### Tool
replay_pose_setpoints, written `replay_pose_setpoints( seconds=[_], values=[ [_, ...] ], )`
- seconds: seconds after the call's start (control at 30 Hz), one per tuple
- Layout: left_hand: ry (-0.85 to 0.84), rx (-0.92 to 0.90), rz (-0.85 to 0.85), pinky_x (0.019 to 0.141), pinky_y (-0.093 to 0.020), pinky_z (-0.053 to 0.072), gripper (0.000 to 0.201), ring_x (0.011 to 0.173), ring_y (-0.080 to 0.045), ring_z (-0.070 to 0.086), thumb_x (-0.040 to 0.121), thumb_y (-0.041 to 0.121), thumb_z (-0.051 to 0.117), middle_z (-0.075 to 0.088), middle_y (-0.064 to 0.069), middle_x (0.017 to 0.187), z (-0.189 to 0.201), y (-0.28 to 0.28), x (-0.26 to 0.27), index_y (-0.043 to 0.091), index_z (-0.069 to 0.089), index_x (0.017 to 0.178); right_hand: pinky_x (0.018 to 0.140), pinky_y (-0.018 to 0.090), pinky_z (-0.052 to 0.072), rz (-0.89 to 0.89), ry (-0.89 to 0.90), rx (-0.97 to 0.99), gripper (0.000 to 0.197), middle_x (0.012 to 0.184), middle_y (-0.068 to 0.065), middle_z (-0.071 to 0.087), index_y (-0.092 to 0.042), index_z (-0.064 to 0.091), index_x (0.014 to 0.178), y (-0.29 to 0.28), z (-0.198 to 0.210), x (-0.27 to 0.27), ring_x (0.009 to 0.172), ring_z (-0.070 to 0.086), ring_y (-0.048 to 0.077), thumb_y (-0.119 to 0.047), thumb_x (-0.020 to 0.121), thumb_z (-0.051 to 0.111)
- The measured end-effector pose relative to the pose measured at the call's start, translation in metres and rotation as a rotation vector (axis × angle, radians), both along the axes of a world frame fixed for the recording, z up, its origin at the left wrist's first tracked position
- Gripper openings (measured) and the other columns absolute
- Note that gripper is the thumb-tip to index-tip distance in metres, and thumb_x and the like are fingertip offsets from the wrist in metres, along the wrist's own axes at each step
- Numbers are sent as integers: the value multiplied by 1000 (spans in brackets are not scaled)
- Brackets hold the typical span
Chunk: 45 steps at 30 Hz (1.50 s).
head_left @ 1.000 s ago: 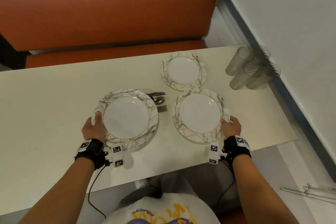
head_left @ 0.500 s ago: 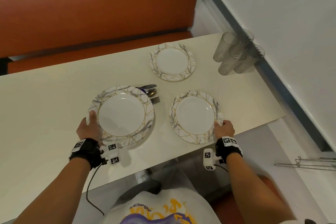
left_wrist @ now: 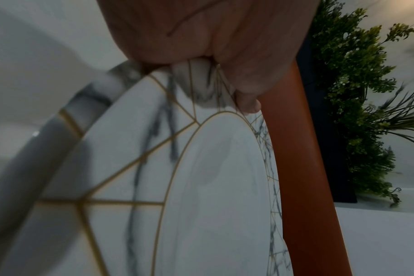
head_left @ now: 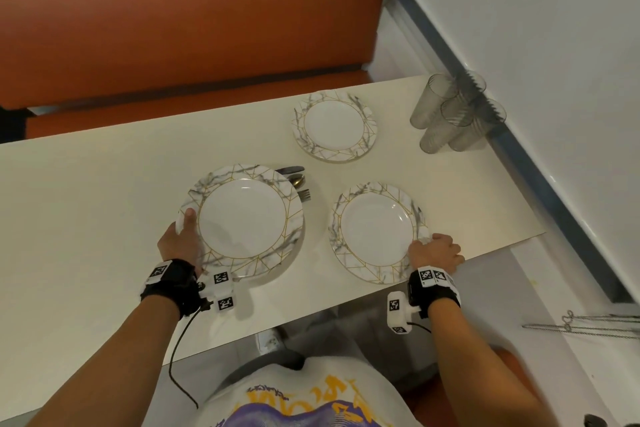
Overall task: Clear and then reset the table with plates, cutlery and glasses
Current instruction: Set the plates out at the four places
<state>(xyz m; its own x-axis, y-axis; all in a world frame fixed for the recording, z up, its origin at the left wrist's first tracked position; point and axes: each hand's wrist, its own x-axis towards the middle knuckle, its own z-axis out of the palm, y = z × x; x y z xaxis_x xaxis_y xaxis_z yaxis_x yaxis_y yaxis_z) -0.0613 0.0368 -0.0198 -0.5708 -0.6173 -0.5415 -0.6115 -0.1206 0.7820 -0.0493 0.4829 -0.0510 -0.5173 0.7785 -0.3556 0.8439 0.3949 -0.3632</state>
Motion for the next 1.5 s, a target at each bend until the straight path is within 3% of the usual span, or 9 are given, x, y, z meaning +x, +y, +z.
replay_pose_setpoints(
  seconds=[0.27,0.37,0.5,0.67,0.77,0.83,1.1,1.23,1.5],
  values=[
    [-12,80,-4,92,-41,56,98,101,-30,66,53,90,68,72,-8,111,14,-9,-4,11,71,109,89,36,46,490,284,-142,23,112,12,63,-14,64,112,-84,34,-38,112,57,33,-12,90,63],
    [14,96,-3,102,-44,53,107,119,-31,64,62,87,71,67,-5,131,26,-8,-3,8,64,134,82,28,49,641,300,-406,26,105,5,66,-13,63,117,-134,55,-51,99,65,22,-30,97,63],
    [26,111,3,99,-50,55,108,120,-34,64,57,91,71,69,-8,130,29,-16,-2,10,68,128,67,24,44,876,217,-455,45,93,-5,57,-13,56,117,-186,74,-67,81,55,12,-50,93,65],
    [-8,130,83,102,-59,50,124,133,-42,55,61,91,67,54,-15,150,33,-33,-4,8,46,150,75,32,54,986,151,-356,67,125,10,62,-10,52,138,-217,71,-100,98,67,32,-46,86,73],
    [-35,144,158,77,-43,59,98,97,-39,71,75,88,58,71,-19,116,26,-48,-7,2,63,122,89,36,55,917,169,-371,62,136,14,55,-9,50,141,-230,74,-128,115,62,33,-36,90,72],
    [-47,117,214,55,-32,41,70,60,-28,51,94,72,49,56,-12,76,24,-59,-4,4,61,94,95,28,44,873,186,-407,56,141,12,53,-9,48,143,-236,74,-152,125,54,28,-30,94,67],
    [-102,32,470,92,-51,54,69,110,-46,65,101,52,52,63,-32,126,26,-99,27,-11,59,129,115,41,34,664,143,-535,56,158,13,39,-9,32,155,-292,49,-244,144,38,34,-24,104,50],
    [-108,5,592,63,-39,47,55,72,-34,55,97,54,52,54,-18,69,27,-106,48,0,59,88,112,43,38,741,79,-556,53,153,13,46,-10,38,152,-337,21,-272,139,44,35,-22,103,52],
    [-90,16,696,59,-31,41,46,63,-25,48,102,48,53,52,-7,70,22,-99,62,4,64,98,107,45,48,807,-52,-533,57,148,12,52,-12,47,146,-401,-17,-292,131,53,35,-28,94,61]
  ],
)
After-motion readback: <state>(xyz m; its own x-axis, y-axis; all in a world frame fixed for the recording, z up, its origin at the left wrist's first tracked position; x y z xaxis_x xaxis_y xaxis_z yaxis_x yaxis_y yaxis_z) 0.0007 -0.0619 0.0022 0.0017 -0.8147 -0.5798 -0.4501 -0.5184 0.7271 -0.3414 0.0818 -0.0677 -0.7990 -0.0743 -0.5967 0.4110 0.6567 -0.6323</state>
